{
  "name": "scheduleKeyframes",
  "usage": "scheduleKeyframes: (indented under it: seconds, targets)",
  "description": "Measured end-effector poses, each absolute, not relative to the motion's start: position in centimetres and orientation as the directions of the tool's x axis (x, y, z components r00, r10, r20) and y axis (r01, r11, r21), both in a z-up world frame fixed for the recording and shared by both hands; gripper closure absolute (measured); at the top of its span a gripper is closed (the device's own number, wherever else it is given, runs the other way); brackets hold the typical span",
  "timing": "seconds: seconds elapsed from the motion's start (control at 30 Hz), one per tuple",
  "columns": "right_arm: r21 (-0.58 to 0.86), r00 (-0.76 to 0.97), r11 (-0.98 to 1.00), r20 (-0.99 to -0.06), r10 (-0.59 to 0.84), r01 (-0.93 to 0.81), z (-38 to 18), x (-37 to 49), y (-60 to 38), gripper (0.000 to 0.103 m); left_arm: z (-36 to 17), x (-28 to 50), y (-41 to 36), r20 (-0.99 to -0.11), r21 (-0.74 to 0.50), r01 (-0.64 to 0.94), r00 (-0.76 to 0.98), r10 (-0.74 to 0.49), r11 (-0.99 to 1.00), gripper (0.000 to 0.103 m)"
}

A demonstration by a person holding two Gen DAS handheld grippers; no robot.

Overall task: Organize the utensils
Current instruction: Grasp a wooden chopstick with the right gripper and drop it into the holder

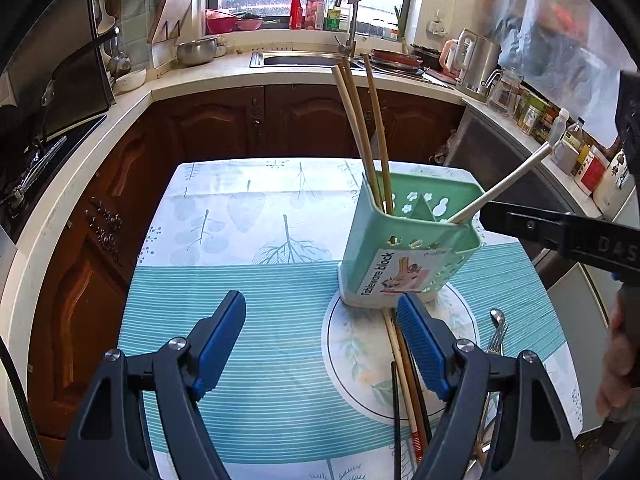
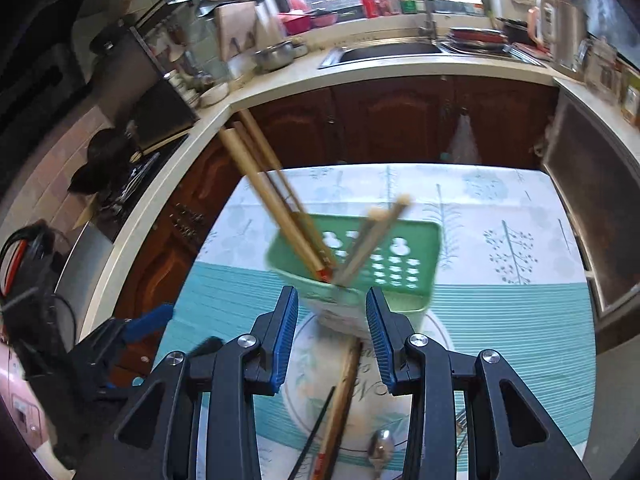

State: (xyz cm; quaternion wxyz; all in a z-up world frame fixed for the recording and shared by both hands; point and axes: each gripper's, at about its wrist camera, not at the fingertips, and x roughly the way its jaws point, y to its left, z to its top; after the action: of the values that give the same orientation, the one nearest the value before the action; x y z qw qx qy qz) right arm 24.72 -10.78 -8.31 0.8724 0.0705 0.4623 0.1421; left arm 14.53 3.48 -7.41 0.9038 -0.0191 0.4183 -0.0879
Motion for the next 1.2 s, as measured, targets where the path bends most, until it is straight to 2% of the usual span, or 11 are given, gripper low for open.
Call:
scheduleKeyframes:
  seconds: [0.23,0.47,0.87,1.0,1.2]
  targets:
    - [0.259,0.584,0.955,-0.757,0.294,-0.145,-9.5,27.0,-12.8,0.069,-7.6,14.8,3.3,-0.761,-0.102,0.141,0.626,-0.169,0.985,0.026]
    - [0.261,0.633,0.951,-0.711,0.306,-0.167,-9.7,28.6,-11.7,0.095,-7.9,14.6,3.3,-0.766,-0.099,0.141,0.621,-0.166,0.985,0.026]
    - [0.077,0.719,0.974,-0.662,0.211,-0.215,-6.3,28.7,-7.1,0.097,-8.1,14.4,3.5,-0.767,-0.101,0.139,0.619,-0.166,0.985,0.026]
    - [0.01,0.704,0.974,-0.689,0.171,-0.227,-5.9,29.5,-4.8,0.097,-7.9,14.3,3.5,-0.765,-0.1,0.138,0.623,-0.165,0.985,0.026]
    - [0.008,0.662,0.958,-0.721,0.204,-0.287,-6.6,31.7,-1.2,0.097,-7.9,14.3,3.7,-0.765,-0.099,0.132,0.624,-0.16,0.986,0.026]
